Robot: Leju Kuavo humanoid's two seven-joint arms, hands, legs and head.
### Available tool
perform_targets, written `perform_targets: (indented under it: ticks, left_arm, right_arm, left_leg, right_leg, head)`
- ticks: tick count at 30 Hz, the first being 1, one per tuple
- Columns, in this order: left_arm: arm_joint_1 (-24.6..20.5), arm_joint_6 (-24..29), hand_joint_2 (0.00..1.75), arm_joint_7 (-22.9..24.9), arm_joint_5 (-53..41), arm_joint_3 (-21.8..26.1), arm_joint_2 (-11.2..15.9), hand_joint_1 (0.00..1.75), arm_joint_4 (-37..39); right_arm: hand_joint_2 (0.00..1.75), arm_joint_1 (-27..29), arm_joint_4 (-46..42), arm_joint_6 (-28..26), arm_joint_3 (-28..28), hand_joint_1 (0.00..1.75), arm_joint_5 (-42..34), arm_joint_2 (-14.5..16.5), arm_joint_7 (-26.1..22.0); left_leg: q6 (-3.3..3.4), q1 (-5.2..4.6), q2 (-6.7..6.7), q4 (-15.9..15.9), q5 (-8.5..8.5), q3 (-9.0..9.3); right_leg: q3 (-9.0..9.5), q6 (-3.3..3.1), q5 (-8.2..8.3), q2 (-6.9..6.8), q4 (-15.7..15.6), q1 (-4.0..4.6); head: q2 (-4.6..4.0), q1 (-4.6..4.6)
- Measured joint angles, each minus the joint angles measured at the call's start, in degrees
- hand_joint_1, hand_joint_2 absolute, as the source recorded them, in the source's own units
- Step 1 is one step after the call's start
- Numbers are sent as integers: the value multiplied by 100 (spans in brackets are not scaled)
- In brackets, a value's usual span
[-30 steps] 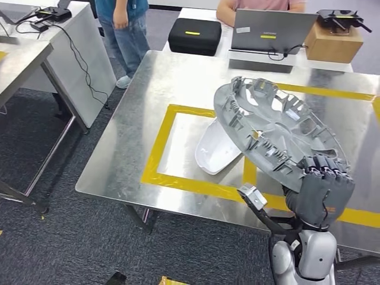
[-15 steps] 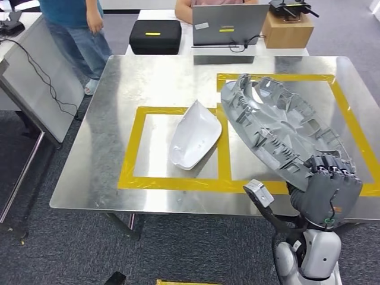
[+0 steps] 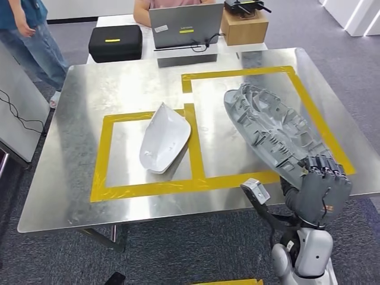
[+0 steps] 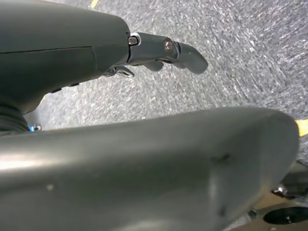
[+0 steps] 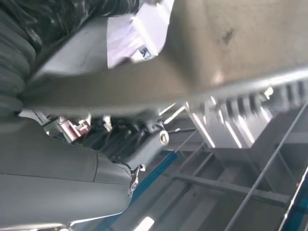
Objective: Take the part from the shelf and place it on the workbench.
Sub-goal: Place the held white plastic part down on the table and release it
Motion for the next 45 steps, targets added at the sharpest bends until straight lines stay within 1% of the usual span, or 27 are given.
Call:
perform_targets:
  ticks: [2, 7, 12, 14, 16, 17, 18, 19, 21, 22, 23, 27, 33, 36, 38, 41, 45]
  left_arm:
    - [6, 14, 0, -20, 10, 1, -2, 0, 0]
    - [21, 60, 0, -51, 55, 2, 2, 0, 0]
    - [21, 71, 0, -53, 56, 2, 8, 0, 0]
    - [21, 71, 0, -54, 56, 2, 8, 0, 0]
    - [22, 72, 0, -55, 56, 2, 8, 0, 0]
    - [22, 76, 0, -56, 56, 2, 8, 0, 0]
    - [22, 86, 0, -58, 55, 2, 9, 0, 0]
    - [22, 98, 0, -63, 50, 1, 9, 0, 0]
    - [22, 118, 0, -86, 31, 0, 10, 0, 0]
    - [23, 120, 0, -100, 19, 0, 11, 0, 0]
    - [24, 121, 0, -113, 9, 0, 12, 0, 0]
    - [21, 103, 0, -143, -19, -3, 24, 0, 0]
    - [18, 48, 0, -103, -56, -5, 103, 0, 0]
    - [22, 1, 0, -45, -86, -12, 155, 0, 0]
    - [34, -7, 0, -39, -111, -22, 186, 0, 0]
    - [44, -2, 0, -40, -135, -46, 223, 0, 0]
    - [50, 10, 0, -48, -167, -87, 246, 0, 0]
  right_arm:
    - [175, -23, 137, 0, 0, 0, -8, -70, 85]
    - [175, -67, 615, 0, -76, 0, -36, -187, 15]
    - [175, -79, 829, 0, -155, 0, -38, -230, 4]
    - [175, -88, 895, 0, -171, 8, -40, -241, 1]
    - [175, -97, 969, 0, -189, 88, -50, -258, -15]
    - [175, -103, 1010, 0, -203, 123, -60, -267, -39]
    - [175, -118, 1062, 0, -225, 130, -77, -280, -39]
    - [175, -141, 1132, 0, -244, 94, -100, -305, -13]
    - [175, -202, 1325, 0, -281, 15, -149, -378, 48]
    - [175, -238, 1442, 0, -303, 3, -167, -419, 34]
    - [175, -279, 1569, 0, -338, 0, -171, -452, -14]
    - [175, -520, 2164, 0, -507, 0, -82, -584, -73]
    - [175, -1053, 3243, 24, -597, 0, -42, -791, 275]
    - [175, -1386, 3898, 215, -594, 0, -110, -944, 512]
    - [175, -1589, 4215, 415, -593, 0, -205, -1083, 551]
    - [175, -1821, 4514, 606, -590, 0, -287, -1285, 555]
    - [175, -1990, 4716, 806, -579, 0, -392, -1444, 589]
  left_leg:
    - [-54, -5, -2, -35, 7, 0]
    - [-19, -22, -8, -29, 18, -8]
    - [11, -41, -8, -24, 21, -10]
    - [13, -42, -8, -24, 22, -10]
    - [15, -41, -8, -23, 23, -9]
    - [15, -41, -8, -24, 23, -9]
    - [15, -40, -8, -24, 23, -9]
    - [16, -39, -8, -24, 24, -9]
    - [18, -36, -8, -24, 27, -9]
    - [20, -34, -8, -24, 29, -10]
    - [21, -33, -8, -24, 30, -10]
    - [24, -32, -7, -24, 34, -10]
    - [28, -33, -7, -24, 37, -10]
    - [30, -35, -7, -23, 39, -12]
    - [32, -36, -7, -22, 41, -14]
    - [33, -37, -8, -21, 41, -15]
    - [33, -36, -8, -21, 41, -16]
  right_leg:
    - [-15, 9, 0, -6, 3, -4]
    - [4, 67, 39, -14, -44, -23]
    - [3, 92, 50, -12, -51, -45]
    - [2, 97, 51, -12, -51, -47]
    - [0, 99, 52, -12, -50, -46]
    - [-1, 99, 52, -12, -50, -45]
    - [-1, 99, 52, -12, -50, -44]
    - [-1, 99, 52, -12, -50, -42]
    - [-1, 99, 52, -13, -49, -39]
    - [-1, 98, 52, -13, -49, -38]
    - [-1, 99, 53, -13, -49, -38]
    - [-1, 100, 55, -12, -48, -38]
    - [-2, 101, 61, -10, -48, -39]
    - [-3, 103, 64, -12, -48, -41]
    - [-3, 104, 65, -13, -48, -42]
    - [-4, 105, 66, -14, -48, -43]
    - [-6, 105, 66, -13, -48, -43]
  head:
    - [0, 3]
    - [0, 6]
    - [0, 3]
    - [0, 3]
    - [0, 3]
    - [0, 2]
    - [0, 2]
    - [0, 1]
    - [0, 2]
    - [0, 2]
    - [0, 2]
    - [0, 3]
    - [0, 2]
    - [0, 2]
    - [0, 2]
    - [0, 3]
    - [0, 2]
